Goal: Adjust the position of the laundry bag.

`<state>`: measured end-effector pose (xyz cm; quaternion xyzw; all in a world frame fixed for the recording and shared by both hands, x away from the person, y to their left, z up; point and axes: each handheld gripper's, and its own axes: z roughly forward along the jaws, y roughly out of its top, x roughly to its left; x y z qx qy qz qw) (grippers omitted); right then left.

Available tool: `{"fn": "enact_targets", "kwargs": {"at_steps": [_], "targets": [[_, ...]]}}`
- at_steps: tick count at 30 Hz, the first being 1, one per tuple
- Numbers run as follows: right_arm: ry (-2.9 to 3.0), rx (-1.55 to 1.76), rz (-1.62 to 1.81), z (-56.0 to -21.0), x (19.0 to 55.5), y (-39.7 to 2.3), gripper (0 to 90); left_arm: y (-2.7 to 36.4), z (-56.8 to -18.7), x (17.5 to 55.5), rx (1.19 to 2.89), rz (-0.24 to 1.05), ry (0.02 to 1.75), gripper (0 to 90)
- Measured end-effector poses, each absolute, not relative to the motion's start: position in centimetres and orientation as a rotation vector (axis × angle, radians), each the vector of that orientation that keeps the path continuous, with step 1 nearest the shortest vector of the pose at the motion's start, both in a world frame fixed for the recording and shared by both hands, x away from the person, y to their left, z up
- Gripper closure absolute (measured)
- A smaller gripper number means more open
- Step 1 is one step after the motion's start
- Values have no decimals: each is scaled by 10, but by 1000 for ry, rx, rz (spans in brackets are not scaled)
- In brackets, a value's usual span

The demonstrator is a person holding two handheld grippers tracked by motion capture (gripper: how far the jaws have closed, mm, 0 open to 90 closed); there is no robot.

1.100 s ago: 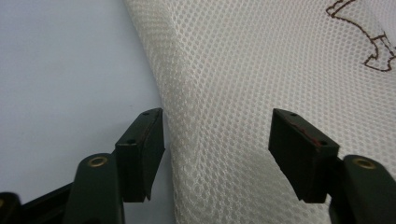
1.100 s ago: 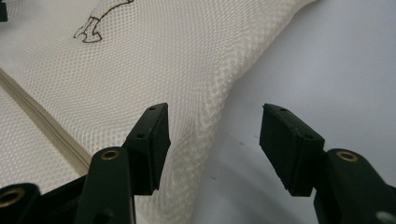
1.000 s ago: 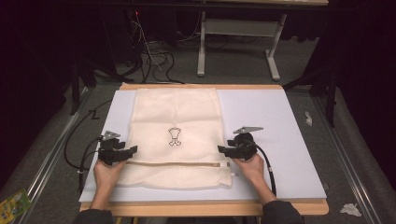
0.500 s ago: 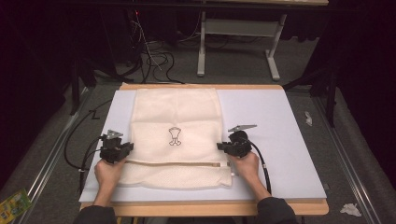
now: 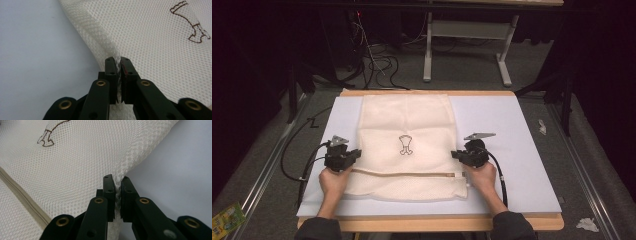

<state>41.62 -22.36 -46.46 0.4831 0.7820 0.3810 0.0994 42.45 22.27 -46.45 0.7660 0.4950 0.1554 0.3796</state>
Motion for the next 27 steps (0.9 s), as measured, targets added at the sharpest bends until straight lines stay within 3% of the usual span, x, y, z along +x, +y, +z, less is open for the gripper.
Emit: {"fn": "enact_targets", "kwargs": {"at_steps": [27], "targets": [[2167,1507,1131,-462,403,-279,860,175,-459,436,1924,322,1173,858]]}}
